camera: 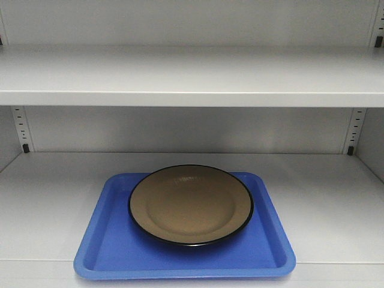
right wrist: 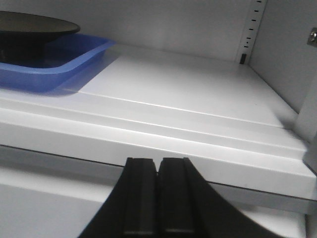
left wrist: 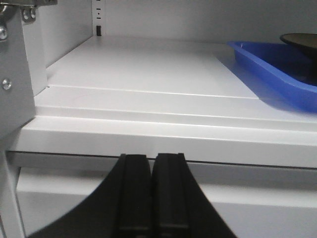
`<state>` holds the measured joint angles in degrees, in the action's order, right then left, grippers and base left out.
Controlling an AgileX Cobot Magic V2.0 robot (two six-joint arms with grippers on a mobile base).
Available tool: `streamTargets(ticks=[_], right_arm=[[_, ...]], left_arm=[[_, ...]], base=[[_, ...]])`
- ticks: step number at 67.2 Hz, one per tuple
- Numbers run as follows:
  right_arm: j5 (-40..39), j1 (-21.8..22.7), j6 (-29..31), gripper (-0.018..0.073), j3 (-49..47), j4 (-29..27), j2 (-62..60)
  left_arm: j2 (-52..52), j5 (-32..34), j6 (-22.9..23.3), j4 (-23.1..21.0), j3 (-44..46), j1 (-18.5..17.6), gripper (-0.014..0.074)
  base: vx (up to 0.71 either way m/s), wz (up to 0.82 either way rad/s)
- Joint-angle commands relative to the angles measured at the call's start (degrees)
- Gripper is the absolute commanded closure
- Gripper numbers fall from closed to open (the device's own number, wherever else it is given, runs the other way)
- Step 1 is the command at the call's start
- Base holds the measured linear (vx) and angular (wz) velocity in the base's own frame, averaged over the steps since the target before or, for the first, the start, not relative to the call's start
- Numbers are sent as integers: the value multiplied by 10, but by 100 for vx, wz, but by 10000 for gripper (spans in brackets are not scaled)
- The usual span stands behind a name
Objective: Place disk in tray to left cabinet
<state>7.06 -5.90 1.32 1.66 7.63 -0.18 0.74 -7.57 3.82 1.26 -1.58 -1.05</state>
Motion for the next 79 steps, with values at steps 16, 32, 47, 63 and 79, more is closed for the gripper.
streamTargets(ticks=[16,32,47,63,79], right_arm=[[-52,20,-24,568,13,-21,10],[-45,20,-24,568,13,-21,10],[-45,20,-24,568,13,-21,10],[-45,20,-24,568,13,-21,10],[-45,20,-24,568,13,-21,10]], left_arm=[[11,45,0,0,-11,1,603],[11,45,0,0,-11,1,603],[11,45,0,0,-11,1,603],[11,45,0,0,-11,1,603],[11,45,0,0,-11,1,603]], base=[[0,0],[0,0],[0,0],[0,0],[0,0]])
